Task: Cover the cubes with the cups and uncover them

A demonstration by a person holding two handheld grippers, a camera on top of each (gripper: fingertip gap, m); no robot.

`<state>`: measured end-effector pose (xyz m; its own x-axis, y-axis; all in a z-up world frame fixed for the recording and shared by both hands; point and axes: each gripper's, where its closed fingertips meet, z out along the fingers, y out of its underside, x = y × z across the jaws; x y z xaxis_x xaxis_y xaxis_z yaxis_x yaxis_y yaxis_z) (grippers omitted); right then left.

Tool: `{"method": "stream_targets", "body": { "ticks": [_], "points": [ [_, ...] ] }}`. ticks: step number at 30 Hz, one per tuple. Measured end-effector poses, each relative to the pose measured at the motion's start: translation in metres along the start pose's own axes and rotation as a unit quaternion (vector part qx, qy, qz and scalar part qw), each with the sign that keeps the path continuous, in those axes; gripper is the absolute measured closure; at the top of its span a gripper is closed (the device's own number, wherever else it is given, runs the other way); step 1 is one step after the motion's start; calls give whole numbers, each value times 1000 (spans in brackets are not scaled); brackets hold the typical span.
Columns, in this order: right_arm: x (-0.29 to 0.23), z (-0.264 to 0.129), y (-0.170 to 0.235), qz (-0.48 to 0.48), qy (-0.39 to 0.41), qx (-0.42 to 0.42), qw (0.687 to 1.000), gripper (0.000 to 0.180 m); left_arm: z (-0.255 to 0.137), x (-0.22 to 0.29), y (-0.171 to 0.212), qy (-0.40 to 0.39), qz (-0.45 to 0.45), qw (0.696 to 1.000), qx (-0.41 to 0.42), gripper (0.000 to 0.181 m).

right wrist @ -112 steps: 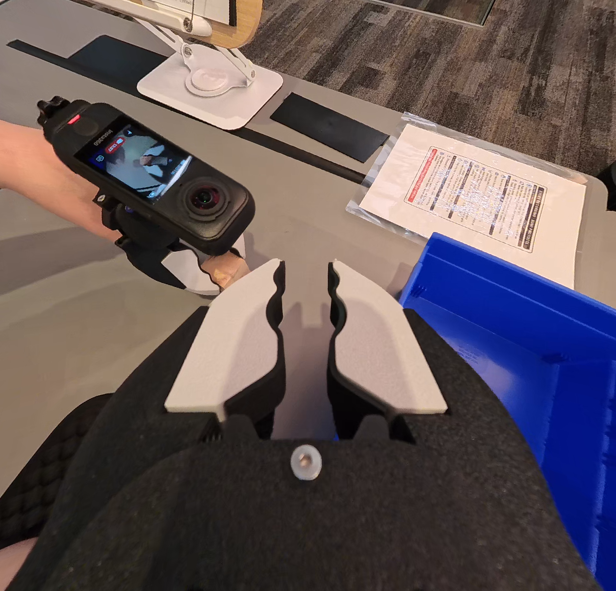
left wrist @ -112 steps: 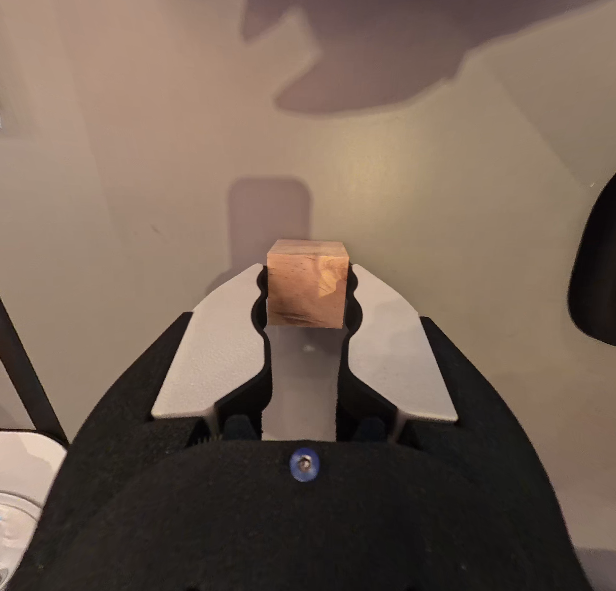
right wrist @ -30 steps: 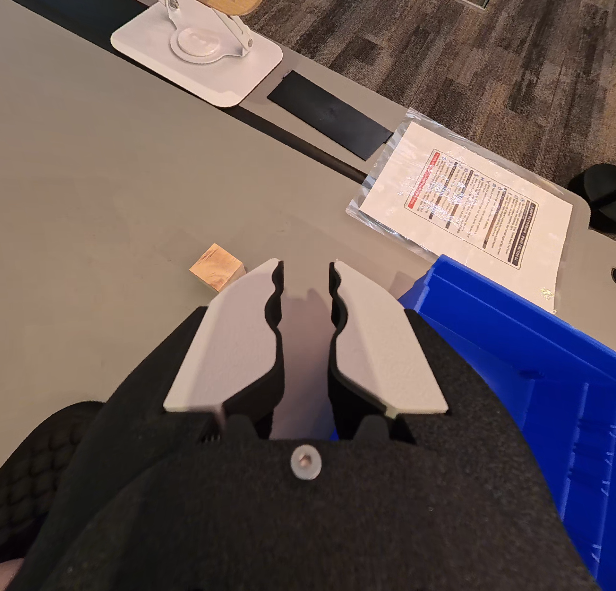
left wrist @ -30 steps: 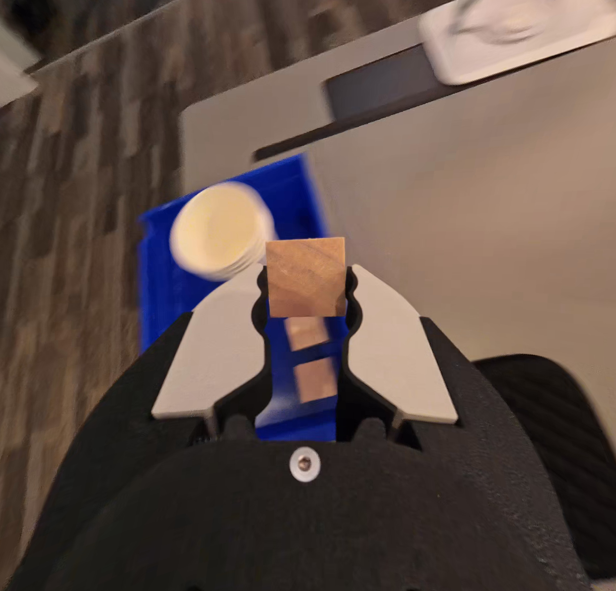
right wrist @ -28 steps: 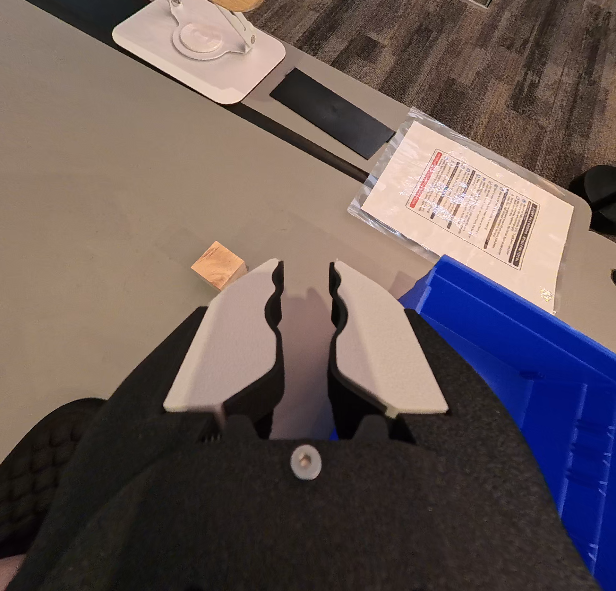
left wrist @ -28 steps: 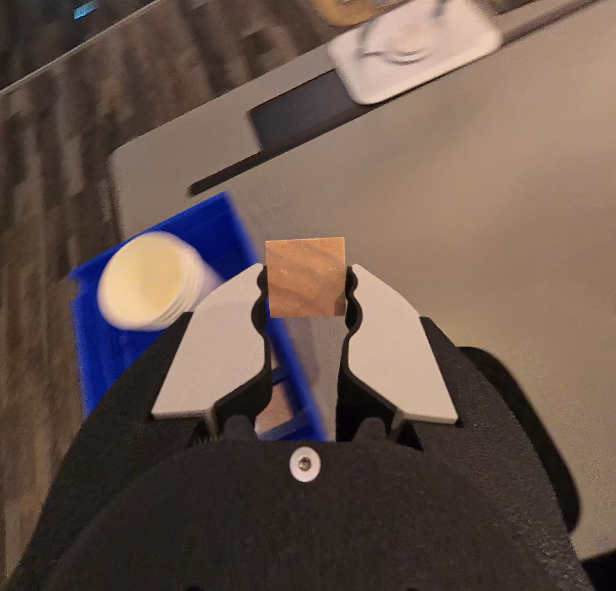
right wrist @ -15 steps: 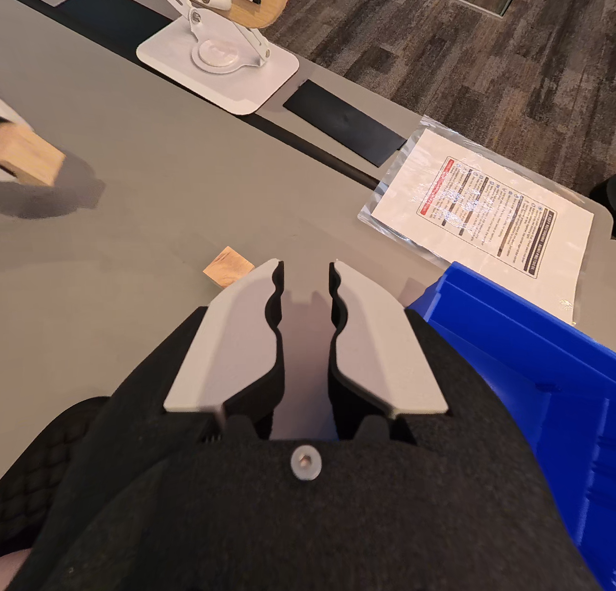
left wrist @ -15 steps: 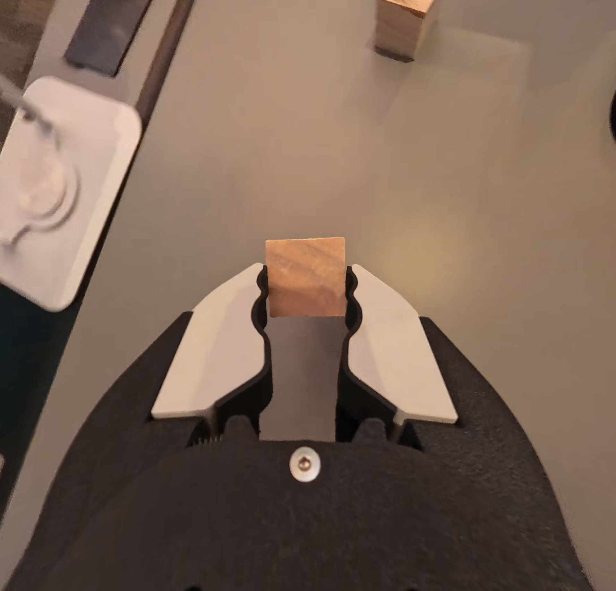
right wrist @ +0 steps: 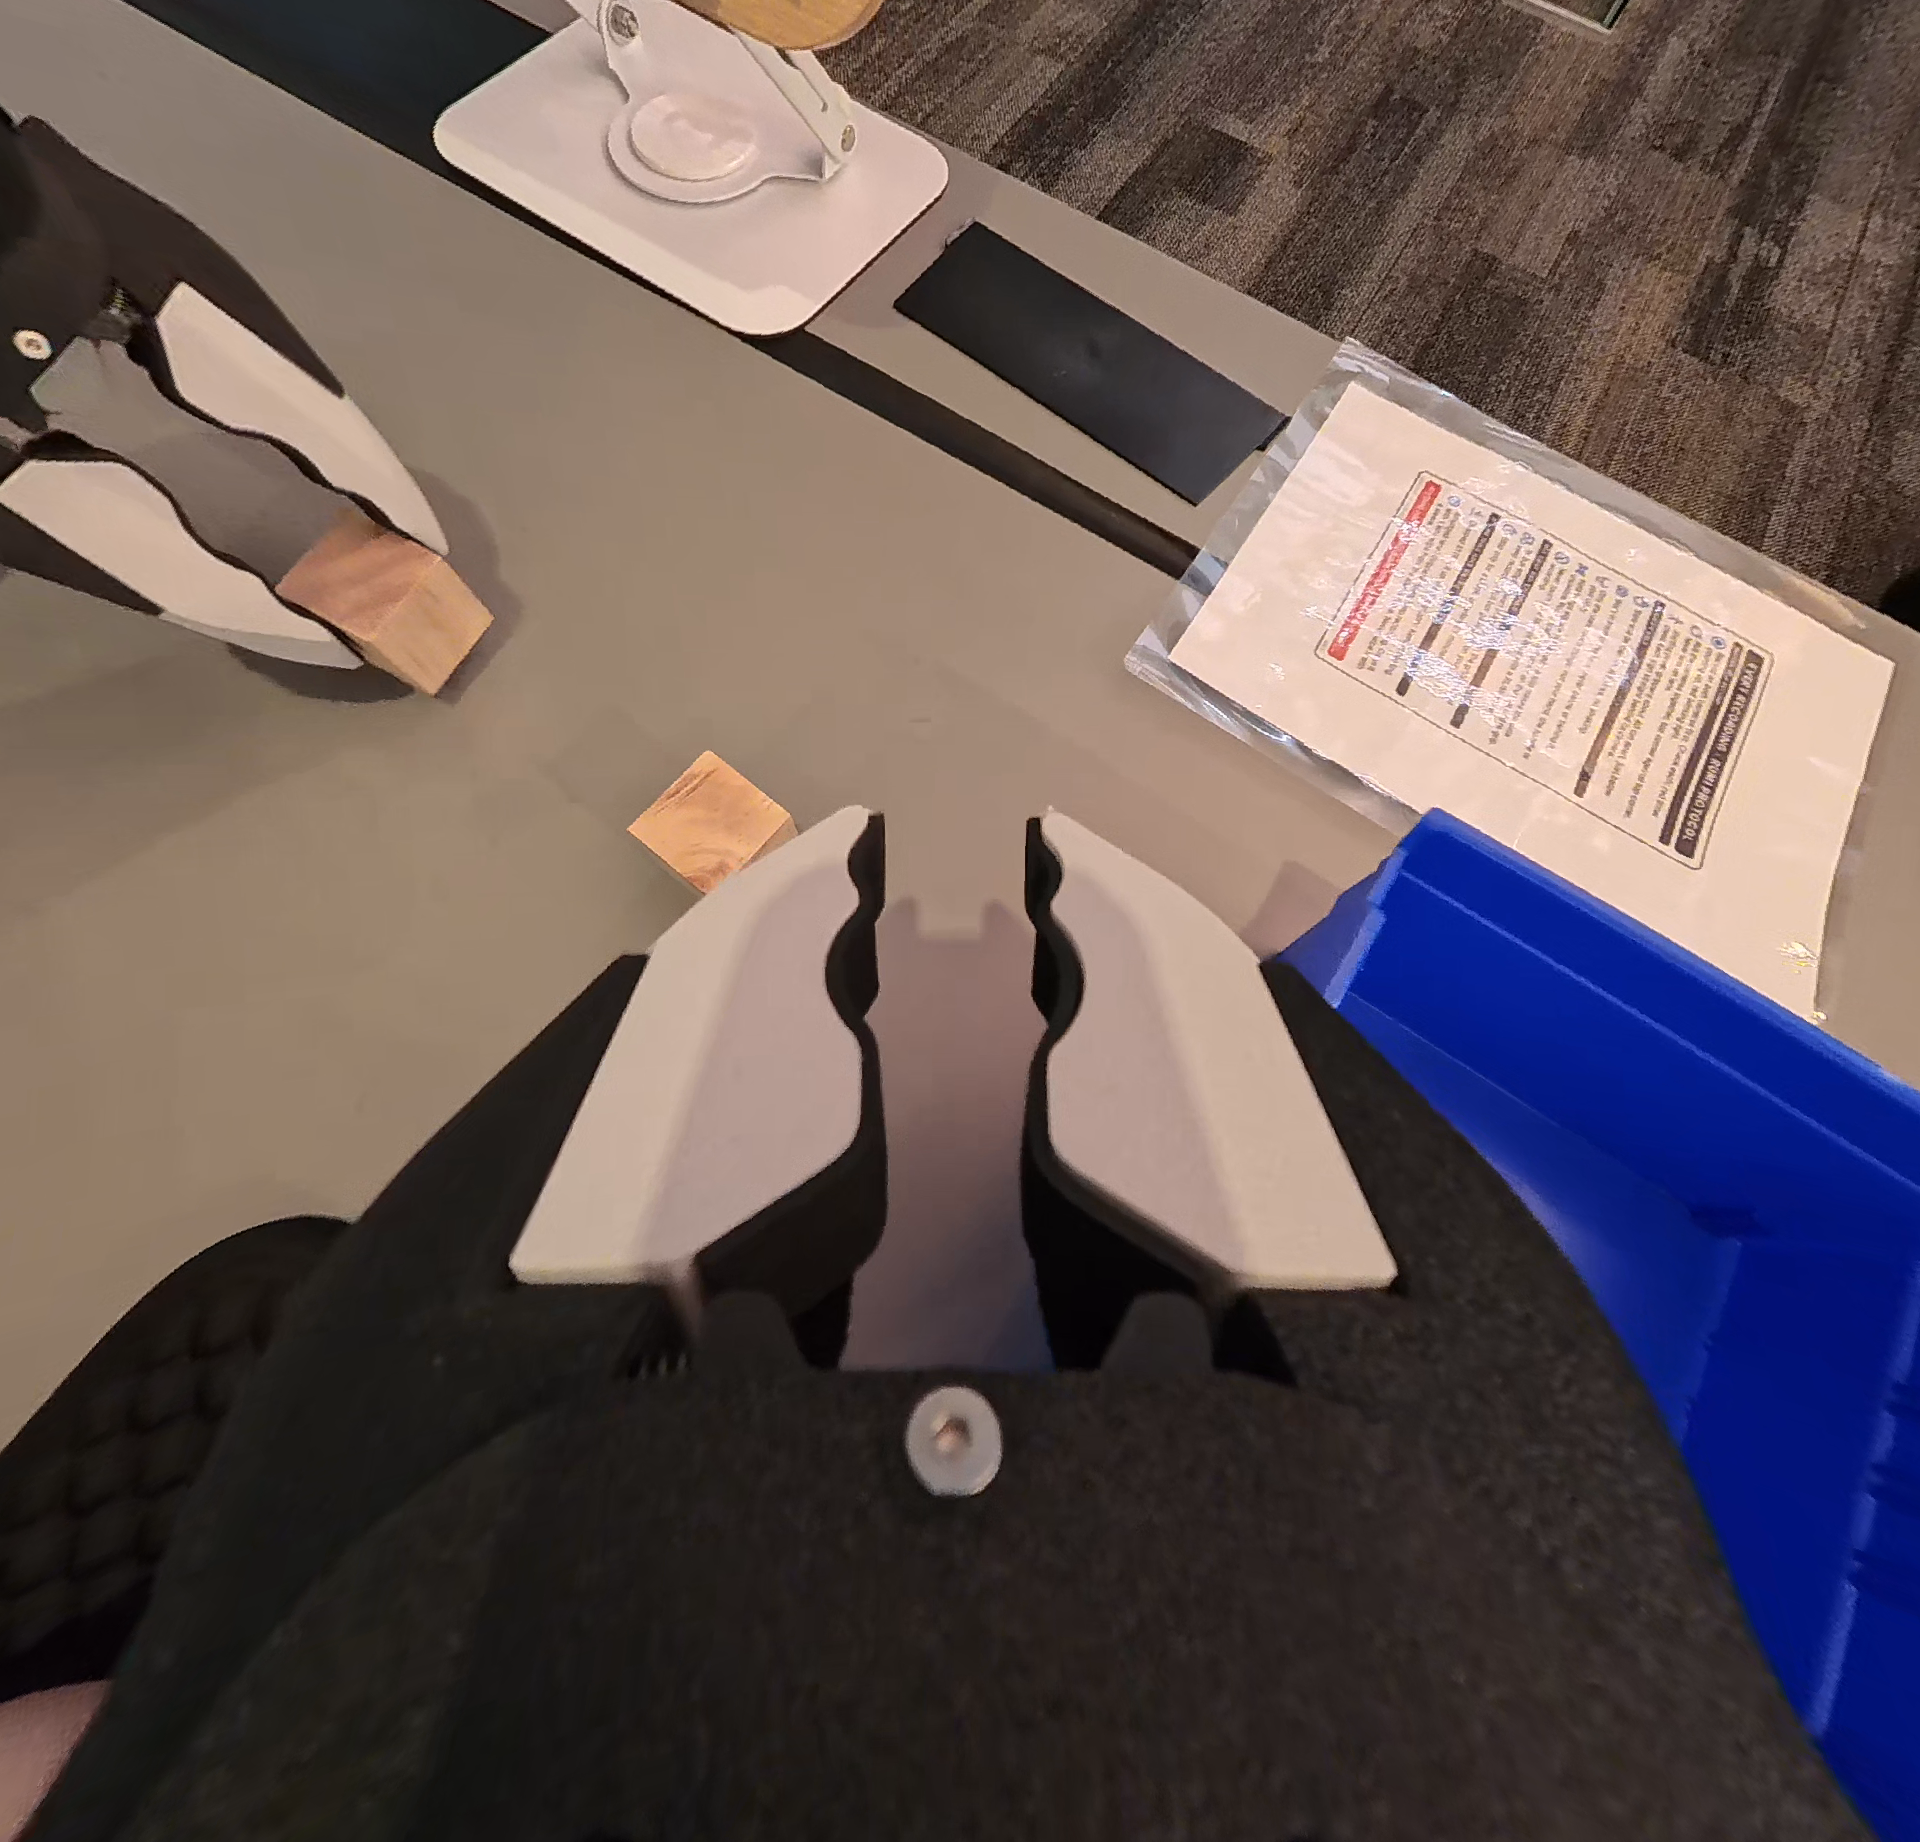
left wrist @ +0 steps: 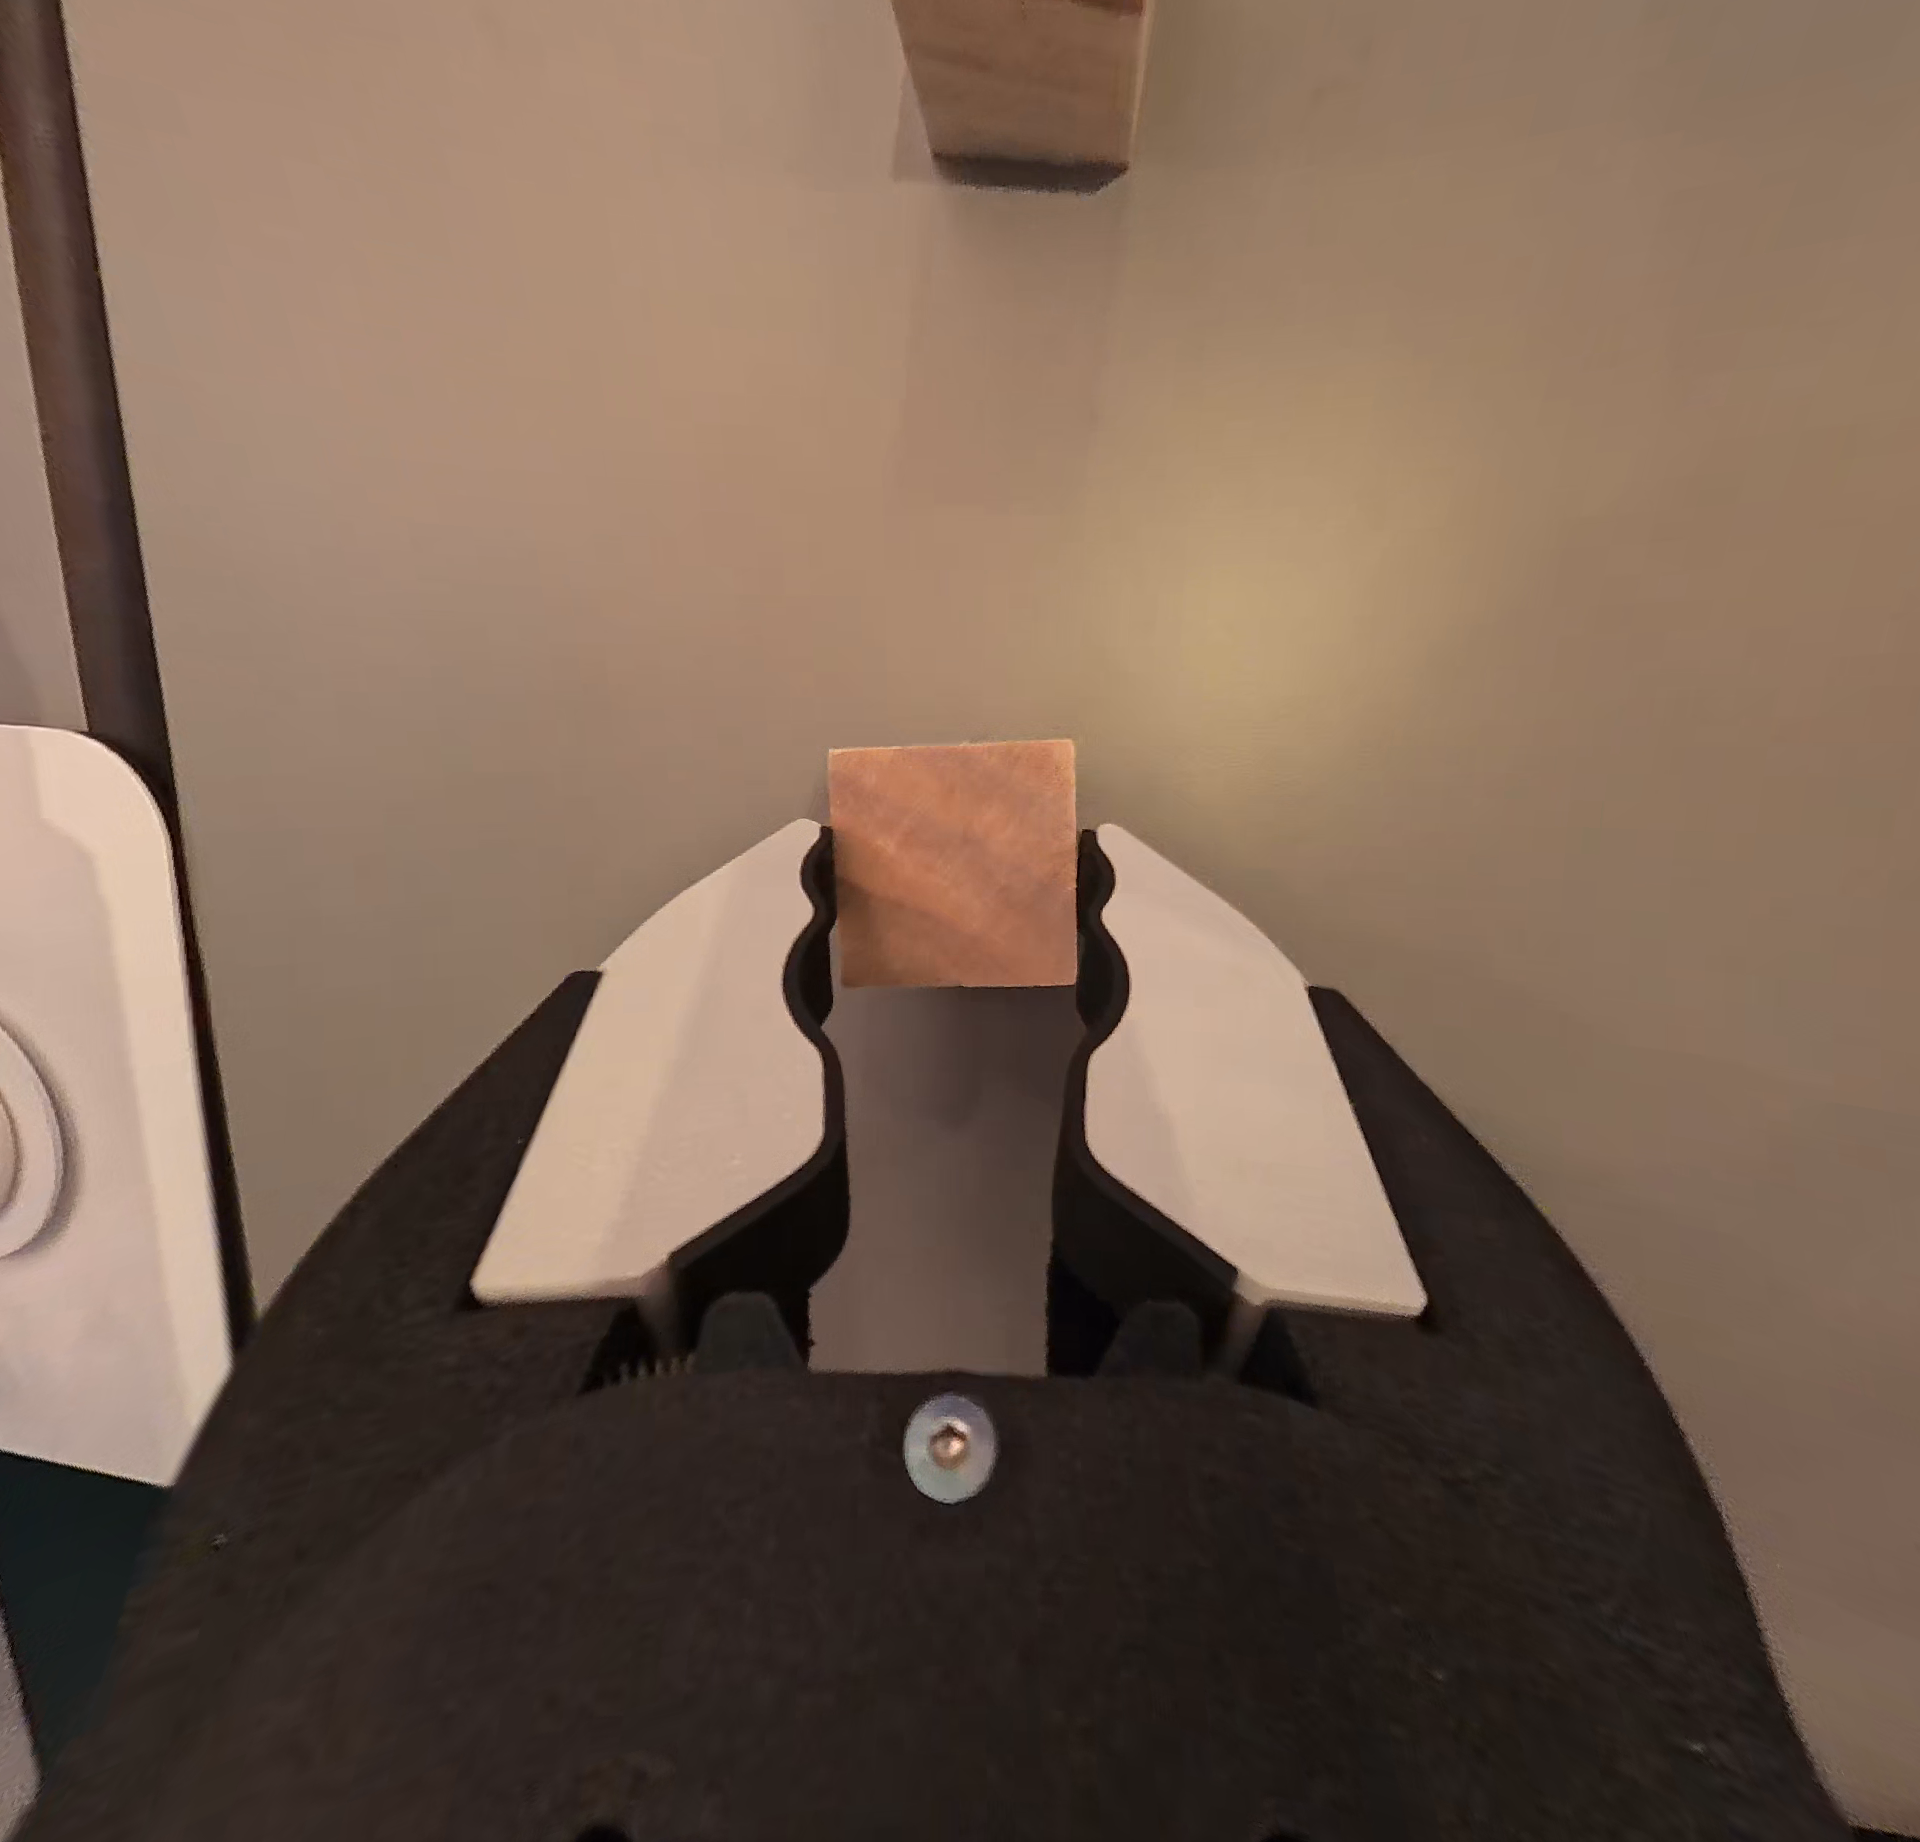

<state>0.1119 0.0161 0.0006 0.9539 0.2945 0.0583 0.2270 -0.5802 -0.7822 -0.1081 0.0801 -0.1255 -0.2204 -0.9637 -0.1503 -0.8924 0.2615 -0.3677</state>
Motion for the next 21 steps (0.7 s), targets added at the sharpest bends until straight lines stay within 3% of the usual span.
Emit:
{"method": "stream_targets", "body": {
  "ticks": [21],
  "points": [
    [-1,3,-1,-1,-11,2,1000,154,10,-7,11,27,20,999,0,136]
  ]
}}
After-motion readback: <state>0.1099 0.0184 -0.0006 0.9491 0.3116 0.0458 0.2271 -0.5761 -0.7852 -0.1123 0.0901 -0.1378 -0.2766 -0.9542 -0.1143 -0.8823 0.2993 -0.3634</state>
